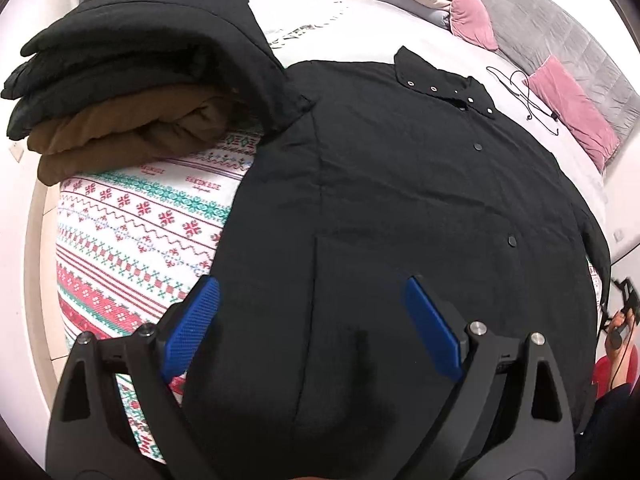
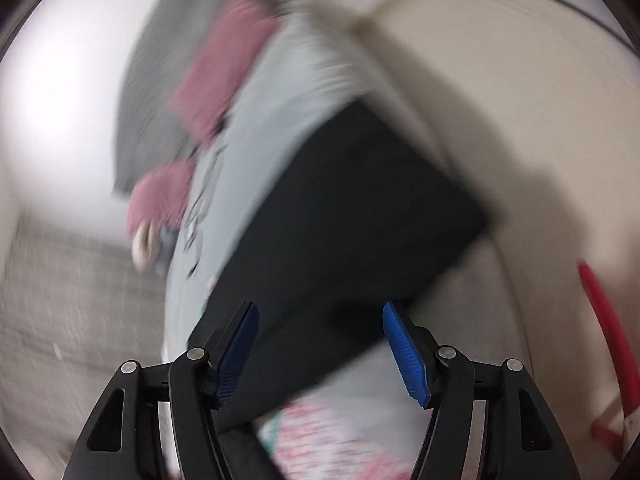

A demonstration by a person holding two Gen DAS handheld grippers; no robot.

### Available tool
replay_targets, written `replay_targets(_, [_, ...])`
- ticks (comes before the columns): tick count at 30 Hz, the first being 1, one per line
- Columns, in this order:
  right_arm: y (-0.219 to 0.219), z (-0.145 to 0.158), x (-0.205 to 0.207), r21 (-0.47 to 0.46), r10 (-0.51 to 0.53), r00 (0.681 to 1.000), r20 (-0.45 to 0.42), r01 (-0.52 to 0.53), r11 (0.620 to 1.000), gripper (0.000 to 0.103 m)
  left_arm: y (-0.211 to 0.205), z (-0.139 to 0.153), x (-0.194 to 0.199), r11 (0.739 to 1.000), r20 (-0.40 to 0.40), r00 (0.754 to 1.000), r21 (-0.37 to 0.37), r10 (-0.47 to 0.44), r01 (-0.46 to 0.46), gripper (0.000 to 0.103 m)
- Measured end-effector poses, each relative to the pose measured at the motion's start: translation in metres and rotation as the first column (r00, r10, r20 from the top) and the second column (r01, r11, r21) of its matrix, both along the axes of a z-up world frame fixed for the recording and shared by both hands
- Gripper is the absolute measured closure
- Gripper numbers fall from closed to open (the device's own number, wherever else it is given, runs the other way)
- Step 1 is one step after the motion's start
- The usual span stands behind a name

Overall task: Fold large clothes
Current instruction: 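Lift the sleeve with the right tool and lay it across the coat body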

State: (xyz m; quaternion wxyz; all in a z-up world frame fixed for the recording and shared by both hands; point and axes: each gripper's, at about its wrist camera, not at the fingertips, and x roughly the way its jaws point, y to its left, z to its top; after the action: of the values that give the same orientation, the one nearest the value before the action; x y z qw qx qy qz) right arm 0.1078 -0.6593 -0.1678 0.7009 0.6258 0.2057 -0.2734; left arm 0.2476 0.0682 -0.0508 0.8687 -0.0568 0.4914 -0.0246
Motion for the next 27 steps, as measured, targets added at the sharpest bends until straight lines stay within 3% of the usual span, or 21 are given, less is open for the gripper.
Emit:
replay_targets(4, [-0.023, -0.038, -0.017, 0.130, -0.067, 0.994, 0.085, 0.055, 0.990, 0.037, -0.006, -0.005, 0.003, 1.000, -0.002, 1.000, 0.018, -0.001, 0.001, 0.009])
replay_targets(7, [-0.028, -0.040, -0.012, 0.142, -0.130, 0.973, 0.193, 0.103, 0.984, 0.037, -0.008, -0.008, 0.003, 0.999, 0.002, 1.000, 0.048, 0.000, 0.000, 0.009])
replay_targets(9, [-0.028, -0.039, 0.001, 0.127, -0.127, 0.969, 0.212, 0.102, 0.987, 0.038, -0.007, -0.009, 0.003, 0.998, 0.008, 1.000, 0.058, 0.005, -0.006, 0.009])
replay_targets(10, [-0.032, -0.041, 0.002, 0.121, -0.121, 0.971, 0.206, 0.098, 0.988, 0.041, -0.007, -0.008, 0.003, 0.998, 0.012, 1.000, 0.059, 0.007, -0.008, 0.009])
replay_targets(12, [-0.031, -0.040, 0.010, 0.101, -0.113, 0.976, 0.188, 0.096, 0.990, 0.072, -0.004, -0.007, 0.003, 0.998, 0.021, 1.000, 0.059, 0.014, -0.015, 0.009])
replay_targets(13, [-0.030, -0.031, 0.013, 0.071, -0.121, 0.976, 0.179, 0.110, 0.991, 0.088, -0.003, -0.006, 0.003, 0.998, 0.025, 1.000, 0.057, 0.018, -0.019, 0.009])
replay_targets(14, [-0.034, -0.023, 0.005, 0.034, -0.127, 0.977, 0.169, 0.123, 0.992, 0.092, -0.001, -0.005, 0.003, 0.998, 0.026, 0.999, 0.053, 0.022, -0.024, 0.009])
replay_targets(19, [-0.022, 0.053, 0.015, -0.263, -0.078, 0.993, 0.092, 0.099, 0.960, 0.095, 0.004, -0.002, 0.005, 0.999, 0.023, 0.999, 0.017, 0.036, -0.037, 0.009])
replay_targets(23, [0.005, 0.083, 0.029, -0.408, -0.051, 0.999, 0.005, 0.049, 0.912, 0.095, 0.010, 0.005, 0.002, 0.999, 0.041, 0.998, -0.004, 0.047, -0.047, 0.009])
replay_targets(25, [0.026, 0.106, 0.036, -0.474, -0.046, 0.999, 0.029, 0.054, 0.879, 0.095, 0.014, 0.007, 0.002, 0.998, 0.050, 0.997, -0.005, 0.061, -0.060, 0.009])
replay_targets(27, [0.063, 0.148, 0.053, -0.588, 0.006, 0.999, 0.054, 0.027, 0.808, 0.096, 0.021, 0.008, 0.004, 0.997, 0.054, 0.995, -0.012, 0.081, -0.080, 0.009])
